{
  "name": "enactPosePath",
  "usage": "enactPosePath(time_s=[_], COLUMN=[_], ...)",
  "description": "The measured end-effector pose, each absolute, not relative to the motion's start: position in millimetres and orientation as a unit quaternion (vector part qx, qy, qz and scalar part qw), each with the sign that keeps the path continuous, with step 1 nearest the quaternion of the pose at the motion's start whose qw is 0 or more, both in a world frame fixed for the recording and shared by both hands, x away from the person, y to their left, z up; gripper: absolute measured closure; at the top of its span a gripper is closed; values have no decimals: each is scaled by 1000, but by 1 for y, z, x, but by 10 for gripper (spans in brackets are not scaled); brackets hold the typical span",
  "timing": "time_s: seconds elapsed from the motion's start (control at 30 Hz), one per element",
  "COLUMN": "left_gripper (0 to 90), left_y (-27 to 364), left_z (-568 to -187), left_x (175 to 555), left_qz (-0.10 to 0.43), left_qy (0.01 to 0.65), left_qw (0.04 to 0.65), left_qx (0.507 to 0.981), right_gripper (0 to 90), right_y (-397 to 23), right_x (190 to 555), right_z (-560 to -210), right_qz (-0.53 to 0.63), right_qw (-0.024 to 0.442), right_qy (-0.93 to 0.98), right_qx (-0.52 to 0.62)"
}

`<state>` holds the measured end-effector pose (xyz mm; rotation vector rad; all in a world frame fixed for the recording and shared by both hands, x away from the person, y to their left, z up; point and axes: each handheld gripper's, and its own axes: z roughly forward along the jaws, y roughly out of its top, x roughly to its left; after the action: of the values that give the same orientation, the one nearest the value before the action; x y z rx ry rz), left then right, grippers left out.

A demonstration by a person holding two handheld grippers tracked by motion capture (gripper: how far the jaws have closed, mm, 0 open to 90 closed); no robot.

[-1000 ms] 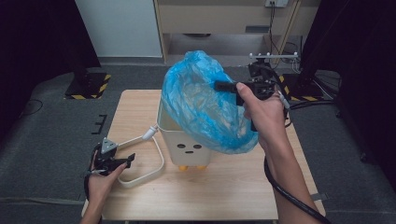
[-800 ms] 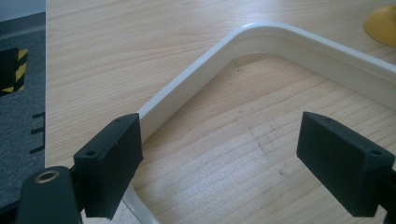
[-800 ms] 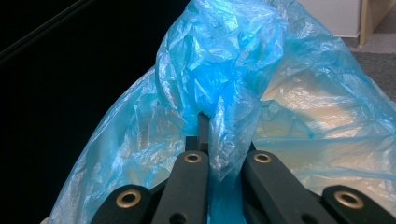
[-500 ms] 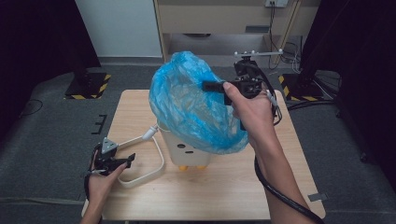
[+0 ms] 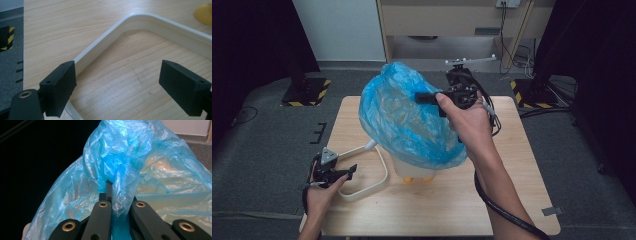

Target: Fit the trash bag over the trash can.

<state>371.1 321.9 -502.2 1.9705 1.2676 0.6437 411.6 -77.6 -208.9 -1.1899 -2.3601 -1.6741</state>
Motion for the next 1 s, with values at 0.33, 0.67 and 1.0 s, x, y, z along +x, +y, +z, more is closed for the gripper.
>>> enactPosePath(time_s=[0.33, 0.67, 1.0], left_gripper=[135, 135, 135], left_y=[321, 321, 321], left_z=[-502, -502, -502], left_x=[371, 371, 372], left_qz=[248, 248, 248], left_qy=[489, 489, 488], left_qw=[348, 349, 350], left_qx=[761, 760, 760], right_gripper=[896, 896, 895], right_y=[-64, -50, -36], right_x=[408, 403, 402], right_z=[-214, -218, -227], right_qz=[-525, -510, -496], right_qw=[11, 13, 19], right_qy=[-767, -783, -796], right_qx=[-368, -356, -347])
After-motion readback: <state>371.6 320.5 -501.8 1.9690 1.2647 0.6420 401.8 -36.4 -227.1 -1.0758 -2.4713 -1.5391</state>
